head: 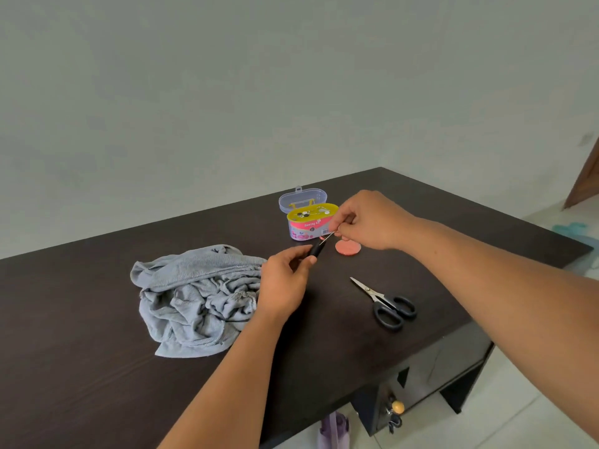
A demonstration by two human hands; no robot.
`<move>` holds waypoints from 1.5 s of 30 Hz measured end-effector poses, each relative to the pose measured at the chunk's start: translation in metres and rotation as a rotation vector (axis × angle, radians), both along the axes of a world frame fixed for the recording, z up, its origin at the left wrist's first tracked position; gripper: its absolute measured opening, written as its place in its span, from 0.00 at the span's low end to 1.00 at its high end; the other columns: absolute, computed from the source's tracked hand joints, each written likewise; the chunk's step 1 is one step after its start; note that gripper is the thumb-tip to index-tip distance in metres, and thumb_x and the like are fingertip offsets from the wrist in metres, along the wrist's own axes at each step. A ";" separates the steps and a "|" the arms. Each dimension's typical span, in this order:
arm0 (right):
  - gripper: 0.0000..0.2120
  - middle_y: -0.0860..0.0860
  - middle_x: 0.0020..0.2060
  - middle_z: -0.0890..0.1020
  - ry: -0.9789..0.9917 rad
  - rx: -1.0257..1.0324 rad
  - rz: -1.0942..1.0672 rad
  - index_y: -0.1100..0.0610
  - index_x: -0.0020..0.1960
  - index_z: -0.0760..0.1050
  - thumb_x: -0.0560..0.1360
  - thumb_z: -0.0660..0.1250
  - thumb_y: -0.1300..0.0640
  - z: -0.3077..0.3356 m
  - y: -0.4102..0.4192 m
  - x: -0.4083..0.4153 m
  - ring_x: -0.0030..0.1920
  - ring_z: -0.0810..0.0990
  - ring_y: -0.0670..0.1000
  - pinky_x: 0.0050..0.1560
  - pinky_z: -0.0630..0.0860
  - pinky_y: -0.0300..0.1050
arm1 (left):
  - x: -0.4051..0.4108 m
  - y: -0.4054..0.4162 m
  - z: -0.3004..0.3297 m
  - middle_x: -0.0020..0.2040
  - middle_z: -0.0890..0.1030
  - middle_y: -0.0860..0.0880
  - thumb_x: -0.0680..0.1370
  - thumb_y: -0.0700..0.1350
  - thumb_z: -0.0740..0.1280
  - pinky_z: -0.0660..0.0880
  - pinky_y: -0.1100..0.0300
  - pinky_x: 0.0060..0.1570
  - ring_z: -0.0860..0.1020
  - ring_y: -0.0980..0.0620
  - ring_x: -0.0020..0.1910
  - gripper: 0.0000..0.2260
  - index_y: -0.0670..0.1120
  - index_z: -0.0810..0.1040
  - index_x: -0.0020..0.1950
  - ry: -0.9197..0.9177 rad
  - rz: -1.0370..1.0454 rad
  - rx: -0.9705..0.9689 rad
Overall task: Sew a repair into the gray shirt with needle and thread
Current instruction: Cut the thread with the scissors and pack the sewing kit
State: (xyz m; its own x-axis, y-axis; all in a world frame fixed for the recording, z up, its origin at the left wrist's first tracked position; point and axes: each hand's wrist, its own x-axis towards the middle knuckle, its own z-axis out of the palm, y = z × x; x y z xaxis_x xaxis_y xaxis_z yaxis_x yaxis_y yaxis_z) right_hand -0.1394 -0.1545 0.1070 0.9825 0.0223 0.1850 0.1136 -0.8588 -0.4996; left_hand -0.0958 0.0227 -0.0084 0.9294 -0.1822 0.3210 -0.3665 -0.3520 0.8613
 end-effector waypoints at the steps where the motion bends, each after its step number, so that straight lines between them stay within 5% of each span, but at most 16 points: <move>1: 0.11 0.50 0.41 0.86 -0.037 -0.028 -0.011 0.52 0.49 0.85 0.75 0.67 0.63 -0.001 0.003 0.001 0.41 0.82 0.46 0.40 0.75 0.34 | 0.001 0.001 -0.001 0.50 0.86 0.56 0.80 0.43 0.71 0.73 0.73 0.50 0.82 0.64 0.50 0.11 0.48 0.84 0.62 0.012 -0.005 -0.012; 5: 0.11 0.50 0.35 0.84 -0.107 -0.023 -0.024 0.53 0.44 0.82 0.71 0.65 0.66 0.002 0.010 -0.001 0.27 0.75 0.35 0.27 0.65 0.25 | 0.002 0.001 -0.002 0.50 0.86 0.55 0.79 0.44 0.72 0.73 0.73 0.49 0.82 0.62 0.50 0.12 0.48 0.84 0.62 0.034 -0.015 -0.042; 13: 0.10 0.46 0.27 0.78 -0.075 -0.021 -0.016 0.54 0.45 0.78 0.70 0.68 0.67 0.001 0.013 0.002 0.25 0.73 0.39 0.31 0.65 0.32 | 0.003 0.002 -0.004 0.47 0.86 0.55 0.78 0.44 0.73 0.73 0.72 0.47 0.82 0.61 0.47 0.09 0.48 0.85 0.59 0.059 -0.035 -0.107; 22: 0.10 0.50 0.33 0.84 -0.027 0.005 0.030 0.52 0.45 0.77 0.71 0.70 0.66 -0.007 0.006 0.010 0.31 0.77 0.45 0.38 0.74 0.40 | 0.004 0.001 -0.005 0.43 0.84 0.57 0.78 0.42 0.73 0.72 0.70 0.44 0.78 0.66 0.38 0.09 0.48 0.86 0.57 0.071 -0.067 -0.126; 29: 0.13 0.45 0.51 0.82 0.001 0.073 0.036 0.49 0.58 0.80 0.74 0.72 0.58 -0.021 0.004 0.012 0.48 0.84 0.50 0.46 0.80 0.42 | 0.001 0.001 -0.004 0.43 0.84 0.56 0.79 0.42 0.72 0.71 0.75 0.43 0.78 0.67 0.39 0.08 0.49 0.85 0.57 0.037 -0.056 -0.120; 36: 0.10 0.45 0.52 0.81 0.021 -0.218 0.077 0.47 0.56 0.82 0.75 0.72 0.52 -0.032 0.002 0.012 0.53 0.78 0.46 0.54 0.76 0.46 | -0.003 0.001 -0.002 0.44 0.85 0.56 0.79 0.43 0.72 0.73 0.72 0.44 0.80 0.61 0.42 0.08 0.49 0.86 0.57 0.038 -0.058 -0.055; 41: 0.08 0.48 0.51 0.82 0.030 -0.135 0.046 0.48 0.55 0.81 0.76 0.71 0.55 -0.033 -0.009 0.019 0.48 0.82 0.48 0.54 0.79 0.51 | -0.002 -0.004 0.004 0.43 0.84 0.57 0.79 0.47 0.71 0.71 0.75 0.39 0.79 0.66 0.38 0.09 0.49 0.85 0.58 0.065 0.018 -0.028; 45: 0.09 0.47 0.52 0.81 -0.047 -0.077 -0.027 0.50 0.56 0.81 0.77 0.71 0.55 -0.026 -0.023 0.035 0.52 0.81 0.50 0.57 0.78 0.53 | 0.013 -0.014 0.020 0.51 0.84 0.54 0.79 0.45 0.70 0.74 0.65 0.52 0.80 0.59 0.49 0.13 0.46 0.82 0.63 0.141 0.118 -0.025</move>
